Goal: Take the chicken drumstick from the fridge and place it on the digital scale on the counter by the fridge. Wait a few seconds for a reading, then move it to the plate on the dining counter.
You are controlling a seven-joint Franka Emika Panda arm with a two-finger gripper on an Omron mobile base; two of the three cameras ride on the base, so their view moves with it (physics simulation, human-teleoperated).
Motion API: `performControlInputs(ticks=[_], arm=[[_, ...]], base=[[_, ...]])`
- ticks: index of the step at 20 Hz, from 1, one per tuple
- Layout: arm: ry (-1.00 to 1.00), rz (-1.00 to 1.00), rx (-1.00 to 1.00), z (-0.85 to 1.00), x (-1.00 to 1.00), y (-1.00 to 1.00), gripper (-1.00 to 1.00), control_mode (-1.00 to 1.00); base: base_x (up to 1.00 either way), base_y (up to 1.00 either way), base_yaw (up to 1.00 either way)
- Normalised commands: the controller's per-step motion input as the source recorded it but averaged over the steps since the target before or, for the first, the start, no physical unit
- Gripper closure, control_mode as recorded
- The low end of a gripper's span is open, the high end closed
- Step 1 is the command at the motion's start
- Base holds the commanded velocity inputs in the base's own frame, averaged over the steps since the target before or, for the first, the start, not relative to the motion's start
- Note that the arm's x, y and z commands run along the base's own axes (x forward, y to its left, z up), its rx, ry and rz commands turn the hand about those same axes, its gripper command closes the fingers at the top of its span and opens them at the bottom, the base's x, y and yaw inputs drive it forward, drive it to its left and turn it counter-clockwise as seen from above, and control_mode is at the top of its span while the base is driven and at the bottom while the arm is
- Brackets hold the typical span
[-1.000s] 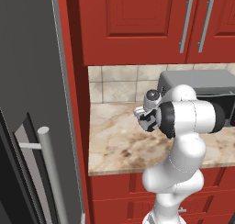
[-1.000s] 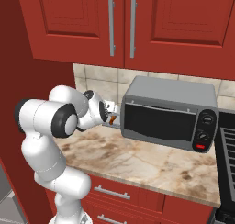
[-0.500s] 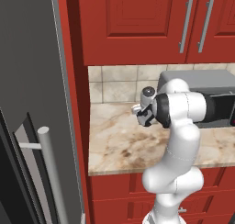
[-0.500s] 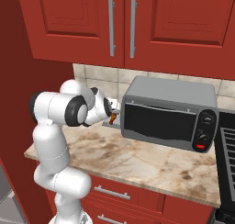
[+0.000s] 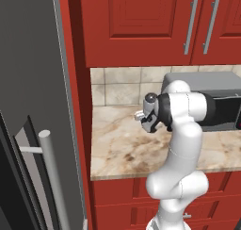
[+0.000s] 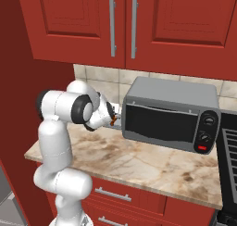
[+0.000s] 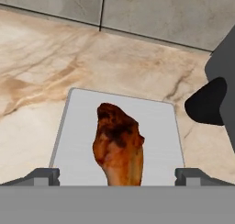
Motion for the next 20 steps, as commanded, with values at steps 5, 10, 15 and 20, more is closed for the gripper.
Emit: performControlInputs(ticks=[5,10,15,20], arm=[[0.00,0.00,0.00,-0.24,0.00,0.00,-1.00,-1.00],[-0.02,0.00,0.00,-0.18,0.07,0.00,1.00,-1.00],[0.00,0.00,0.02,-0.24,0.25,0.00,1.00,-1.00],[0.00,0.00,0.05,-0.25,0.12,0.00,1.00,-1.00]], base=[[0.00,0.00,0.00],[0.00,0.00,0.00],[0.00,0.00,0.00],[0.00,0.00,0.00]])
